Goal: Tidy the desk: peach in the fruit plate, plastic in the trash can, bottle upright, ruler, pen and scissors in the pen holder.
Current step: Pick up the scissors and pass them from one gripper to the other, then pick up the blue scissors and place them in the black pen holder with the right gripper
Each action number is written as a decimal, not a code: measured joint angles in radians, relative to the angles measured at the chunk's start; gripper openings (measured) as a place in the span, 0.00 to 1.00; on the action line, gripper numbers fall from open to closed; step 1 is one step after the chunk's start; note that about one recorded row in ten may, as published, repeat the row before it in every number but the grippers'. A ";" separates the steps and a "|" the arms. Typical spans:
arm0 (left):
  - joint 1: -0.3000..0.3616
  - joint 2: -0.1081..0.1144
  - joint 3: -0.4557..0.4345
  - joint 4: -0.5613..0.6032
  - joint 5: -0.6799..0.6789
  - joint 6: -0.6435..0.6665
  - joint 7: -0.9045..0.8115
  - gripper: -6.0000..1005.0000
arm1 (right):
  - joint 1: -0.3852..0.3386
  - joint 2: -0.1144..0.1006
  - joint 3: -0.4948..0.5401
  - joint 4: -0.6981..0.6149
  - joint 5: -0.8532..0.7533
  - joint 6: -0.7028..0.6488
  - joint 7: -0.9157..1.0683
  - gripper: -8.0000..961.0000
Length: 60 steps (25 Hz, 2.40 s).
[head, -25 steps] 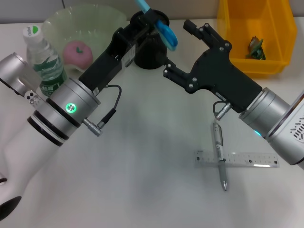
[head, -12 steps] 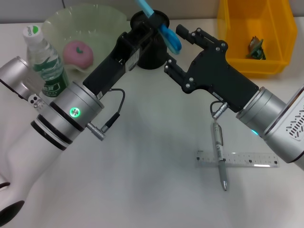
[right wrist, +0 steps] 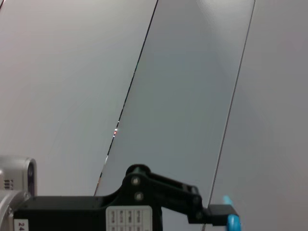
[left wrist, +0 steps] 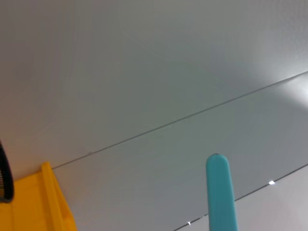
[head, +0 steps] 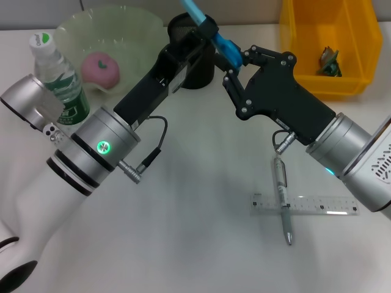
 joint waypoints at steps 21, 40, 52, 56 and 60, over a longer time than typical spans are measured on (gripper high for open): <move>0.047 0.000 -0.114 0.038 0.109 0.015 0.108 0.09 | -0.021 0.000 0.080 -0.021 0.006 -0.012 0.018 0.09; 0.161 0.006 -0.093 0.271 0.304 -0.005 0.623 0.73 | 0.033 -0.047 -0.363 -0.794 -0.028 0.262 1.432 0.09; 0.208 0.008 -0.100 0.348 0.331 -0.044 0.663 0.76 | 0.263 -0.135 -0.517 -0.924 -0.543 0.329 2.012 0.09; 0.206 0.007 -0.100 0.347 0.333 -0.075 0.667 0.76 | 0.341 -0.122 -0.544 -0.935 -0.709 0.320 2.118 0.09; 0.205 0.006 -0.100 0.339 0.331 -0.096 0.687 0.76 | 0.374 -0.117 -0.585 -0.948 -0.774 0.319 2.188 0.09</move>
